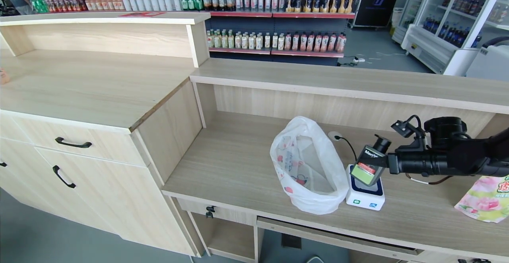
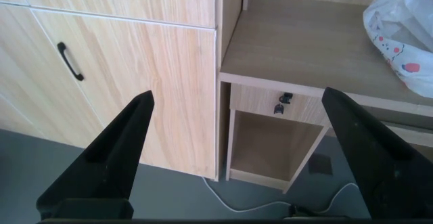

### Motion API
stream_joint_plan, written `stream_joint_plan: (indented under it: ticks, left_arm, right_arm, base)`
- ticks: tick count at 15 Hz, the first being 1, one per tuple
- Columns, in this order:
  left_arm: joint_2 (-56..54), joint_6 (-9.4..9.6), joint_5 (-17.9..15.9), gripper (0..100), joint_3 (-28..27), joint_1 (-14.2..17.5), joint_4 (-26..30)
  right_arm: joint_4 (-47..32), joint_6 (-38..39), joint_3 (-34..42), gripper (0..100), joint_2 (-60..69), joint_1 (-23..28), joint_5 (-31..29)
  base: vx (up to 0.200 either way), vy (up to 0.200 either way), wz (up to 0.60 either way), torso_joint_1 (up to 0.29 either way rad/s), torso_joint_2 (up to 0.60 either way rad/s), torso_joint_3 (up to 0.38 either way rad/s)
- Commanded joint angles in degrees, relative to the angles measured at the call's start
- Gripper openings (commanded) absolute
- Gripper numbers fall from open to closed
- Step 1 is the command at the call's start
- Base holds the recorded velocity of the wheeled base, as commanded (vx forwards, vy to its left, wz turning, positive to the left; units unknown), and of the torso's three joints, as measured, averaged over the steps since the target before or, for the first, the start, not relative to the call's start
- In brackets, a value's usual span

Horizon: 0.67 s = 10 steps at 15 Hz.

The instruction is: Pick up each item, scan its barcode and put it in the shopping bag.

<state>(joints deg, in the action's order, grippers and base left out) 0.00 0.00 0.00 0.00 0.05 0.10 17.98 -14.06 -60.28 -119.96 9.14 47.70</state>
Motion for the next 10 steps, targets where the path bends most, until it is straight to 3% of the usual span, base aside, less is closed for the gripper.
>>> stream_joint_plan:
  ticks: [1,10]
  left_arm:
    - [0.09,0.00,0.00,100,0.00,0.04,-0.01]
    - [0.09,0.00,0.00,100,0.00,0.04,-0.01]
  right_arm:
    - [0.04,-0.09,-0.45,0,-1.25,-0.35,-0.15]
    - [-0.05,0.17,-2.03,0,-3.36,-0.88,-1.82]
  base:
    - [0.000,0.000,0.00,0.000,0.00,0.000]
    - [0.000,0.000,0.00,0.000,0.00,0.000]
